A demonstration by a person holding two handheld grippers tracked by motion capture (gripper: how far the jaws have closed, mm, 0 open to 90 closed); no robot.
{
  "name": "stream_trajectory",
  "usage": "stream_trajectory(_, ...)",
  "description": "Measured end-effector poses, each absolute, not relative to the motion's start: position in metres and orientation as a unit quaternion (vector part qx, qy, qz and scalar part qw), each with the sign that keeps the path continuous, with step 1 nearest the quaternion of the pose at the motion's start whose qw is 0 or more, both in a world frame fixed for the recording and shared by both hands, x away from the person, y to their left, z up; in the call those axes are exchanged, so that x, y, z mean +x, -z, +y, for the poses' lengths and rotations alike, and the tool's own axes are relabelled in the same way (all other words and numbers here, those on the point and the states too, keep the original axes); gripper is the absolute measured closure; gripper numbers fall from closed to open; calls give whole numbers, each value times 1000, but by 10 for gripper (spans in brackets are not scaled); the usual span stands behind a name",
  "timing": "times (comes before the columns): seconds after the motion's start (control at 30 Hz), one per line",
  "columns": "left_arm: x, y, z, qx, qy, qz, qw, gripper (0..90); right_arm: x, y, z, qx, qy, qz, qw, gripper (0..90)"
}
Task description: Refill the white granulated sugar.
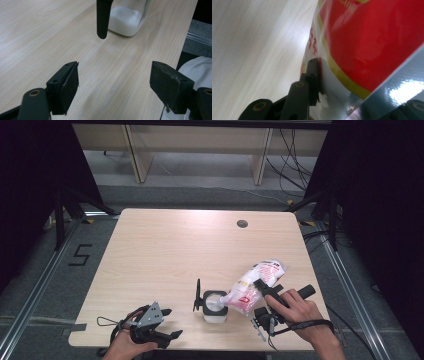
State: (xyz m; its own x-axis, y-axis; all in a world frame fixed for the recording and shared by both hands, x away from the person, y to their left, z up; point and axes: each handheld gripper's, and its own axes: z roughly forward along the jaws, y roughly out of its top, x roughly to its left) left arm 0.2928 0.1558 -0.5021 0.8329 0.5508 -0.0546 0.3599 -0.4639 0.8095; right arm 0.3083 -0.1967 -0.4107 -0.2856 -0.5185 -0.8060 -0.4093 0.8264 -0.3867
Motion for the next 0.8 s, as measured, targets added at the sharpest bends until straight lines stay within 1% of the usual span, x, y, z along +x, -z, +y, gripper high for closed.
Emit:
stream_trajectory(0.07, 293, 501, 157, 853, -111, 264, 437, 230, 307, 412, -197, -278, 42, 806, 521, 719)
stream_trajectory(0.17, 294, 502, 157, 853, -111, 262, 438, 230, 309, 411, -197, -288, 42, 804, 518, 720)
stream_trajectory(0.2, 293, 501, 157, 853, -111, 265, 437, 230, 309, 413, -198, -277, 37, 812, 512, 721)
stream_trajectory(0.23, 293, 501, 157, 853, -111, 264, 437, 230, 306, 414, -198, -261, 40, 814, 517, 721)
stream_trajectory(0.3, 293, 501, 157, 852, -110, 265, 438, 230, 308, 412, -197, -278, 39, 811, 514, 722)
stream_trajectory(0.33, 293, 501, 157, 853, -110, 264, 437, 230, 307, 413, -198, -275, 36, 809, 519, 723)
stream_trajectory(0.5, 293, 501, 157, 853, -110, 264, 436, 230, 307, 413, -199, -259, 34, 815, 517, 726)
stream_trajectory(0.8, 294, 500, 157, 855, -111, 259, 435, 229, 307, 409, -198, -268, 33, 813, 515, 731)
